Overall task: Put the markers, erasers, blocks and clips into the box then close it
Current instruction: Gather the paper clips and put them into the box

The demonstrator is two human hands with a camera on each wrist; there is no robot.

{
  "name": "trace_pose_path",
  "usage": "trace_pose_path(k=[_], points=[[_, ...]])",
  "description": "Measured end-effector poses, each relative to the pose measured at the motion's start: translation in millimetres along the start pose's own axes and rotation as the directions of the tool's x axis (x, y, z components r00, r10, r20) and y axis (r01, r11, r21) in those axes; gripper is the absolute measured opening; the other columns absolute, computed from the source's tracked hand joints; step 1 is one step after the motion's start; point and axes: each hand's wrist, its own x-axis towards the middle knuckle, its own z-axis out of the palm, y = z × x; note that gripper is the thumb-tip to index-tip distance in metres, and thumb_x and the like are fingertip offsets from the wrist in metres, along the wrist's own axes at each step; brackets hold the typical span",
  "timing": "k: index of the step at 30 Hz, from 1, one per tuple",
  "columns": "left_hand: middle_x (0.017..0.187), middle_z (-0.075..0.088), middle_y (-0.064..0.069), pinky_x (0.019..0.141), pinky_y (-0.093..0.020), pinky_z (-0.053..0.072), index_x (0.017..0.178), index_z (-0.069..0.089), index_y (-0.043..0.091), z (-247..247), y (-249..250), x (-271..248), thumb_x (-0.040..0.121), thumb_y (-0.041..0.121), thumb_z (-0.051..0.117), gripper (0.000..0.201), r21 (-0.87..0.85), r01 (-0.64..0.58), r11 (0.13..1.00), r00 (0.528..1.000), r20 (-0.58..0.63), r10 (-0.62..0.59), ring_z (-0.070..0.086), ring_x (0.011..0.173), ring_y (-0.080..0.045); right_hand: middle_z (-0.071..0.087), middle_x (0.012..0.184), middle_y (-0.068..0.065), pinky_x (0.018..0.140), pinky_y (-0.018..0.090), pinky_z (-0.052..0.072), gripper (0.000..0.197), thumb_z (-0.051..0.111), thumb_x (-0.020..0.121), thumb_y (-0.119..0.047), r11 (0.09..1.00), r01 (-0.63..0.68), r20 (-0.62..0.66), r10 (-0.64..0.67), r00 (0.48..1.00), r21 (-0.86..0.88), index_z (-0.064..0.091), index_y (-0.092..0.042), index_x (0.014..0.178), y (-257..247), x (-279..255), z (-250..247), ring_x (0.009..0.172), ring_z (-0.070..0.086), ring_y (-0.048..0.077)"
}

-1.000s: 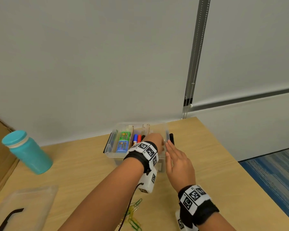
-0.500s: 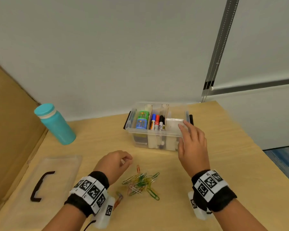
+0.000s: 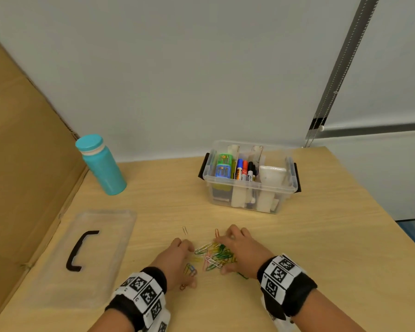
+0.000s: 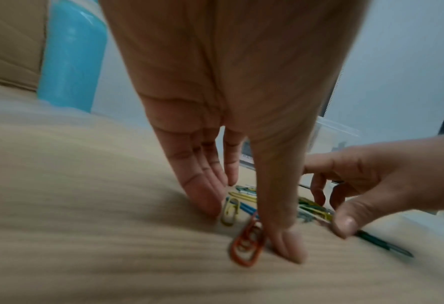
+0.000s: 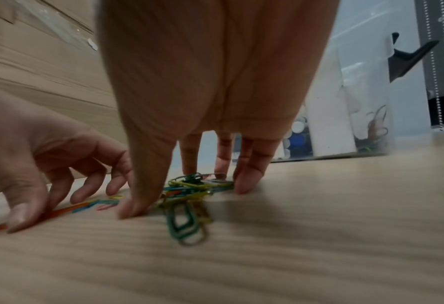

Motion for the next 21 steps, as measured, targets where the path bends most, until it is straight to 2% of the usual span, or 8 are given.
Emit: trace_pose_path(k=[3,6,9,12,15,18,21], points=[[0.110,0.040,0.008,0.075,-0.013,0.040,0.125,0.046,0.024,1,3,9,0.067,0.024,0.083,0.068,-0.079,-0.059,0.995,0.998,-0.037,0.056,0.045,0.082,-0.006,0.038,0.124,0.001,0.097,0.032,0.040,0.044,0.063,0.087,-0.031,0.998,-0.036,-0.065,0.039,0.997,0.046,0.047,-0.026,0.128,-7,5,1,0.114,0.040,0.020],[0.110,0.041,0.009,0.080,-0.015,0.041,0.125,0.049,0.024,2,9,17,0.071,0.023,0.080,0.062,-0.084,-0.114,0.990,0.991,-0.074,0.108,0.044,0.084,-0.006,0.043,0.121,0.004,0.092,0.032,0.041,0.027,0.054,0.092,-0.022,0.998,-0.054,-0.106,0.057,0.993,0.031,0.051,-0.019,0.119,-13,7,4,0.111,0.044,0.023],[0.111,0.047,0.006,0.082,-0.020,0.044,0.118,0.055,0.024,1,15,22,0.077,0.026,0.075,0.046,-0.032,-0.177,0.984,0.979,-0.105,0.173,0.048,0.084,-0.008,0.045,0.122,0.007,0.088,0.034,0.042,0.027,0.047,0.094,-0.015,0.998,-0.054,-0.141,0.048,0.989,-0.044,0.051,-0.015,0.121,-17,7,9,0.110,0.046,0.025],[0.104,0.047,0.008,0.086,-0.024,0.044,0.110,0.058,0.023,2,19,26,0.082,0.027,0.068,0.030,0.035,-0.221,0.975,0.964,-0.141,0.224,0.054,0.094,-0.012,0.046,0.122,0.007,0.084,0.034,0.044,0.031,0.047,0.094,-0.009,0.990,-0.083,-0.174,0.063,0.983,-0.111,0.050,-0.015,0.124,-17,6,12,0.109,0.050,0.026],[0.111,0.053,0.001,0.088,-0.030,0.046,0.108,0.058,0.020,1,24,29,0.088,0.027,0.059,0.021,0.161,-0.228,0.960,0.956,-0.148,0.252,0.056,0.101,-0.019,0.048,0.121,0.007,0.076,0.031,0.041,0.032,0.048,0.094,-0.008,0.986,-0.112,-0.206,0.085,0.975,-0.123,0.051,-0.015,0.125,-14,3,12,0.106,0.054,0.026],[0.113,0.054,-0.005,0.084,-0.033,0.046,0.110,0.058,0.015,-1,33,30,0.091,0.030,0.053,0.025,0.277,-0.217,0.936,0.956,-0.131,0.261,0.057,0.100,-0.024,0.051,0.118,0.005,0.071,0.027,0.037,0.026,0.047,0.096,-0.013,0.990,-0.124,-0.244,0.104,0.964,-0.070,0.055,-0.016,0.121,-10,0,12,0.101,0.057,0.025],[0.113,0.056,-0.007,0.083,-0.035,0.046,0.111,0.060,0.012,-3,39,32,0.092,0.028,0.049,0.027,0.339,-0.211,0.917,0.958,-0.117,0.263,0.058,0.100,-0.027,0.058,0.111,0.003,0.079,0.025,0.043,0.024,0.049,0.096,-0.018,0.985,-0.139,-0.301,0.164,0.939,0.101,0.062,-0.017,0.116,-3,-4,9,0.098,0.058,0.021]])
